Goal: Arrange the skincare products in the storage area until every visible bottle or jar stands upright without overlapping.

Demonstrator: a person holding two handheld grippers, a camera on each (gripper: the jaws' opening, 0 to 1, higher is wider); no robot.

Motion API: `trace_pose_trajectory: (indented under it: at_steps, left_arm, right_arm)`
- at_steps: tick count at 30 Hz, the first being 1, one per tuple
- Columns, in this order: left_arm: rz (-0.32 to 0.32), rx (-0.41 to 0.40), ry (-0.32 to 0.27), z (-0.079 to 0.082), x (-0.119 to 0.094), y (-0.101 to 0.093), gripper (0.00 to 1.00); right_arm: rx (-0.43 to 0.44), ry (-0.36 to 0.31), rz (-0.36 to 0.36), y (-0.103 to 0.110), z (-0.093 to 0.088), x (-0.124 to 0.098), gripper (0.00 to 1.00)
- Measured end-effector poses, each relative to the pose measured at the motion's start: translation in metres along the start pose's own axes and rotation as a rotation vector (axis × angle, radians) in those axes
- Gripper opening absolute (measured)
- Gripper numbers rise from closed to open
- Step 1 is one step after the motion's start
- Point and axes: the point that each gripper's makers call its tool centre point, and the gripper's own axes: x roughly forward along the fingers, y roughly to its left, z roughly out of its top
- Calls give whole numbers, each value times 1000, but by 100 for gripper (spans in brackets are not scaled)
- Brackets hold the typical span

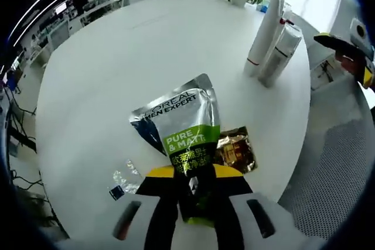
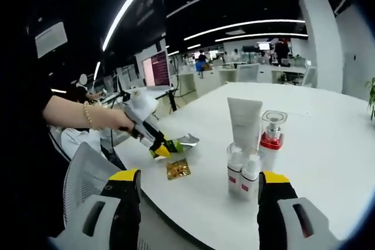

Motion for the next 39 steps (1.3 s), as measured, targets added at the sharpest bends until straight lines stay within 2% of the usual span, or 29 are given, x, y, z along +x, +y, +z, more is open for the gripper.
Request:
trace_pose_trajectory:
  at_steps: [6,8,10,13,15,17,21,25,27,29,33,34,35,36,37,38,39]
  left_arm:
    - [15,-18,-141,26,-25,-20,14]
    - [-16,-69,-201,37,-33,-32,14]
    - [-56,-82,-261,50,-44,-48,13]
    - [-115,-65,-328,68,-62,-78,13]
    - [-159,-67,-394,82,-75,-97,13]
    - [-200,-47,-434,90,-85,-113,13]
    - [-244,-6,-457,95,-97,-137,13]
    - [-269,32,-451,99,-105,-156,13]
    - [-275,42,-449,98,-106,-156,13]
    - [-296,59,-441,98,-107,-164,12]
    - [-330,78,-440,97,-107,-174,13]
    - [-329,76,-438,97,-107,-175,13]
    - [-331,73,-438,97,-106,-175,13]
    - [-342,66,-437,97,-105,-177,15]
    - [-361,50,-448,96,-106,-177,16]
    - [-399,8,-463,97,-108,-180,20]
    - [-412,2,-473,97,-109,-180,19]
  right_arm:
    - [5,1,94,24,6,19,83]
    - [18,-7,126,33,9,23,81]
    - [38,-20,163,41,14,26,79]
    - [139,-68,240,53,28,30,71]
    - [217,-113,274,57,39,30,70]
    - [312,-155,294,56,50,29,70]
    - [445,-230,282,46,65,25,61]
    - [438,-227,284,45,67,22,53]
    - [436,-225,299,49,69,21,50]
    - [444,-229,317,53,71,19,45]
    - [442,-228,339,58,73,18,29]
    - [451,-230,363,63,75,17,26]
    - [444,-235,402,70,77,14,17]
    - [439,-240,373,68,78,14,8]
    - [361,-238,319,62,75,15,1]
    - [341,-251,379,72,80,11,0]
    - [374,-239,378,72,80,11,0]
